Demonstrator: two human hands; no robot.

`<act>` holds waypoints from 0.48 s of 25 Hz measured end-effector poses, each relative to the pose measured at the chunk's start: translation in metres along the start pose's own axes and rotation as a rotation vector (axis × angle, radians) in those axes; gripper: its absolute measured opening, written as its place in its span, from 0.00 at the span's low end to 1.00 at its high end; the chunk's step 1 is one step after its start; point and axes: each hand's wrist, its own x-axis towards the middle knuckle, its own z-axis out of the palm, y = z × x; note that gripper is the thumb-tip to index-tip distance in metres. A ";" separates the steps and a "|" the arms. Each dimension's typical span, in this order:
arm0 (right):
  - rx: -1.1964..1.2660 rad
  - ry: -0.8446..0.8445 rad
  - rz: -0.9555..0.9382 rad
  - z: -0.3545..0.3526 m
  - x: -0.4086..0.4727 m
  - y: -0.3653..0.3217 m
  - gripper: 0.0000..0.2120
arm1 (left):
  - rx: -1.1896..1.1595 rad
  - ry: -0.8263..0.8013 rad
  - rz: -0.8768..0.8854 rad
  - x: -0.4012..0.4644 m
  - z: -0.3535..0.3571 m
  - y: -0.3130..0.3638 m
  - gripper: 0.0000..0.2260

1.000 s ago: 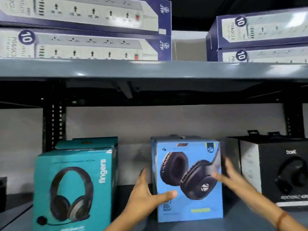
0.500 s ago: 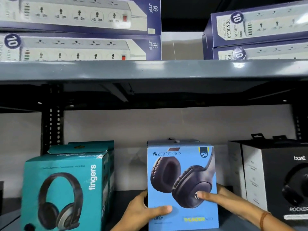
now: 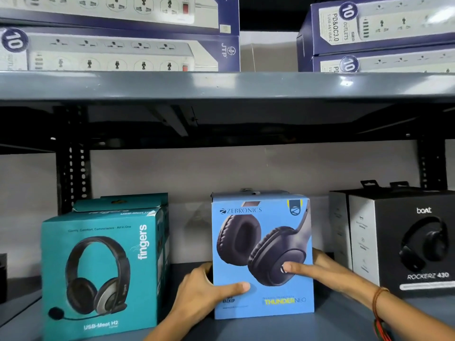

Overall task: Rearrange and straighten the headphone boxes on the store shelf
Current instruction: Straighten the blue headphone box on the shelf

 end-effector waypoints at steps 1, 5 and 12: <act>0.009 0.001 -0.003 0.002 -0.002 -0.001 0.32 | 0.008 0.006 0.001 -0.002 -0.001 -0.001 0.30; 0.052 -0.022 -0.006 0.006 -0.007 -0.006 0.36 | -0.001 0.004 -0.023 -0.010 -0.003 0.001 0.36; 0.001 0.214 -0.108 -0.017 -0.031 -0.035 0.57 | -0.074 0.385 0.543 -0.044 0.031 0.061 0.55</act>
